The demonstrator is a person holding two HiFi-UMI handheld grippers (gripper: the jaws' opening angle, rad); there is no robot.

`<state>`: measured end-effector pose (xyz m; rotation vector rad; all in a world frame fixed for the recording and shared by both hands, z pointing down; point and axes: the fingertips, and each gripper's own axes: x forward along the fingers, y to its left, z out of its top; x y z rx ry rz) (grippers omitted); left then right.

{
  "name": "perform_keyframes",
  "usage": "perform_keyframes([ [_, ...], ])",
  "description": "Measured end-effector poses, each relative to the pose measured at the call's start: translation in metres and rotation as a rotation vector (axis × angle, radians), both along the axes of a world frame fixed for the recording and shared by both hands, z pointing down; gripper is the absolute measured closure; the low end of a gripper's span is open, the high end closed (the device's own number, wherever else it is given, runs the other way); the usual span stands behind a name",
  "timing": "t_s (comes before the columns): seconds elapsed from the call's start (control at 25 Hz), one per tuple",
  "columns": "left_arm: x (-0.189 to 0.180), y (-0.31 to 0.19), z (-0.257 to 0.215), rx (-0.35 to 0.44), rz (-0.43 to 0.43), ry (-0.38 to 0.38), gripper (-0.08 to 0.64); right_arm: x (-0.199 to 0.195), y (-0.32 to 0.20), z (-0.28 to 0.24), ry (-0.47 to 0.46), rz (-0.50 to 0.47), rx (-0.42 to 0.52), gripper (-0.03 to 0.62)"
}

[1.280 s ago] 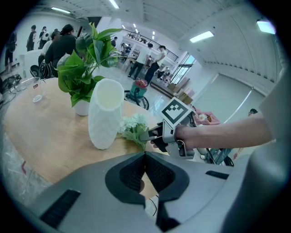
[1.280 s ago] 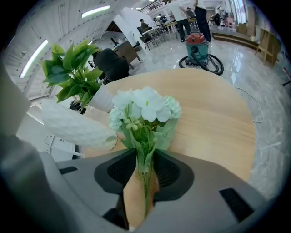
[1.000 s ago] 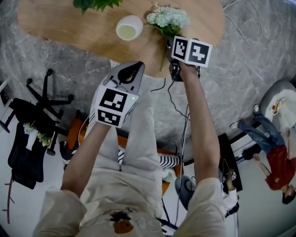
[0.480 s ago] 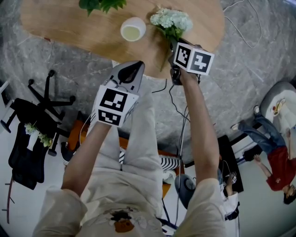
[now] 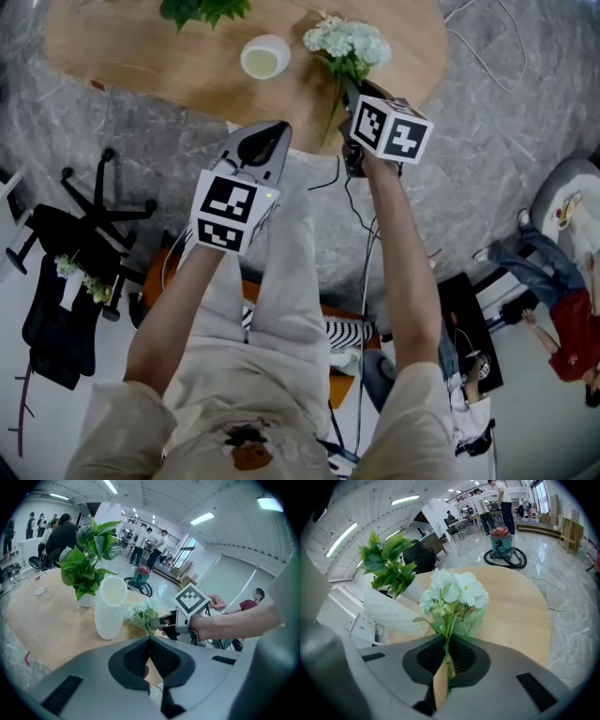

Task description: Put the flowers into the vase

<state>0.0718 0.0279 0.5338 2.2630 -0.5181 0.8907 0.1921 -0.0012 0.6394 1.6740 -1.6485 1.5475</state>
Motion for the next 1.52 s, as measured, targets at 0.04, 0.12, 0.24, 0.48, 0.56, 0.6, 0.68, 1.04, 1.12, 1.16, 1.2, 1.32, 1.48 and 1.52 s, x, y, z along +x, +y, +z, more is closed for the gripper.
perform_keyframes([
  [0.04,0.000,0.001,-0.001,0.001,0.004,-0.001,0.557,0.001,0.001,-0.003,0.003,0.004,0.008,0.572],
  [0.12,0.001,0.003,-0.003,0.007,0.009,-0.001,0.557,0.002,0.003,-0.009,0.007,0.013,0.027,0.572],
  [0.24,0.002,0.006,-0.010,0.012,0.009,0.004,0.557,0.002,0.007,-0.019,0.009,0.024,0.059,0.572],
  [0.48,0.003,0.011,-0.020,0.039,-0.004,-0.001,0.557,0.002,0.016,-0.039,0.025,0.011,0.121,0.572],
  [0.56,0.000,0.014,-0.022,0.044,-0.019,-0.003,0.557,0.001,0.019,-0.047,0.046,-0.007,0.146,0.572],
  [0.6,-0.001,0.015,-0.023,0.046,-0.028,-0.004,0.557,0.001,0.020,-0.052,0.058,-0.016,0.159,0.572],
  [0.68,-0.002,0.013,-0.027,0.054,-0.051,-0.004,0.557,0.003,0.019,-0.063,0.086,-0.027,0.192,0.572],
  [1.04,-0.007,0.008,-0.047,0.084,-0.140,0.007,0.557,0.013,0.021,-0.110,0.196,-0.026,0.294,0.572],
  [1.12,-0.007,0.006,-0.049,0.087,-0.154,0.007,0.557,0.015,0.018,-0.119,0.208,-0.024,0.318,0.572],
  [1.16,-0.008,0.005,-0.050,0.088,-0.160,0.008,0.557,0.016,0.017,-0.123,0.210,-0.025,0.329,0.572],
  [1.2,-0.008,0.005,-0.052,0.090,-0.164,0.009,0.557,0.016,0.016,-0.127,0.213,-0.026,0.341,0.572],
  [1.32,-0.009,0.002,-0.059,0.104,-0.176,0.019,0.557,0.017,0.014,-0.139,0.242,-0.044,0.380,0.572],
  [1.48,-0.012,-0.004,-0.069,0.111,-0.190,0.028,0.556,0.013,0.007,-0.160,0.260,-0.044,0.449,0.572],
  [1.52,-0.015,-0.004,-0.070,0.112,-0.191,0.029,0.557,0.010,0.006,-0.165,0.265,-0.043,0.464,0.572],
])
